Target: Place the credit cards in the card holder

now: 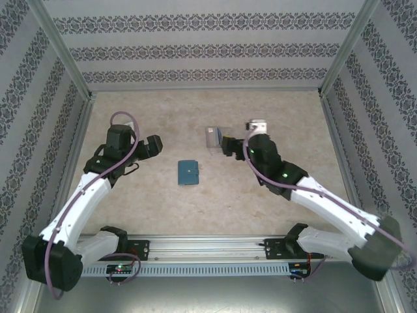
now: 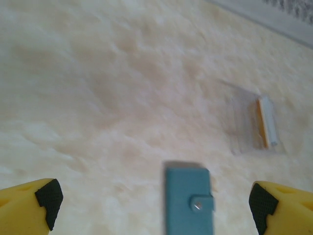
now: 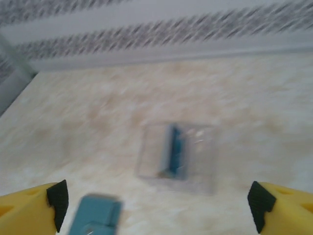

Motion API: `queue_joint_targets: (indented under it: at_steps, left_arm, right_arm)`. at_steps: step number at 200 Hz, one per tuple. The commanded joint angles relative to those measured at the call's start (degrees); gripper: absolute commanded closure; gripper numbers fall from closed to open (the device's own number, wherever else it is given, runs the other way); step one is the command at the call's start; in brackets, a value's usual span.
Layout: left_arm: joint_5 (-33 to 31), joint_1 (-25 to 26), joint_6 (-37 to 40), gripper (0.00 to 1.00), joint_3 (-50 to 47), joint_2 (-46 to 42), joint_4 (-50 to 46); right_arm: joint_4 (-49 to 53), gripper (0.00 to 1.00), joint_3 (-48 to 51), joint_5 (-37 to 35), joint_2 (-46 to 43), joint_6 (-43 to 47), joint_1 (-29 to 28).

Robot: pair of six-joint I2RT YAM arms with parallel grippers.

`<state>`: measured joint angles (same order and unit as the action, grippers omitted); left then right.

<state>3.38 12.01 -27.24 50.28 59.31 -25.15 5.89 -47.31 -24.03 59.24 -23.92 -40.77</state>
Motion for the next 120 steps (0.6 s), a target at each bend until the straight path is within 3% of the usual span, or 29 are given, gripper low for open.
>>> queue_joint_targets:
  at_steps: [1,11,43,60,69,95,120]
  left_arm:
    - [-11.25,0.64,5.68,0.00,-4.84,-4.48,1.72]
    - [-11.94,0.62,8.78,0.01,-8.43,-7.89,6.21]
    - [-26.01,0.65,11.60,0.01,-20.15,-15.51,19.27]
    - [-16.87,0.62,26.91,0.00,-27.50,-15.67,32.15]
    - [-14.71,0.56,31.28,0.01,-30.49,-14.44,37.03]
    - [-19.87,-0.13,32.89,0.01,-33.09,-7.78,43.56]
    - [-14.01,-3.16,34.15,0.01,-34.98,1.91,55.46]
  right_arm:
    - [-5.63,0.02,7.88,-13.74,-6.34,7.59,3.23]
    - [-9.86,0.02,12.89,-11.70,-8.33,11.31,7.27]
    - [-19.66,0.02,25.29,-0.34,-10.20,17.93,20.17]
    - [-21.89,0.02,27.01,6.12,-9.65,19.89,25.43]
    - [-23.79,0.02,27.27,8.84,-8.38,22.78,26.89]
    - [-37.36,0.02,31.57,10.27,0.09,30.56,29.44]
    - [-46.68,0.02,33.15,17.61,7.58,29.78,35.80]
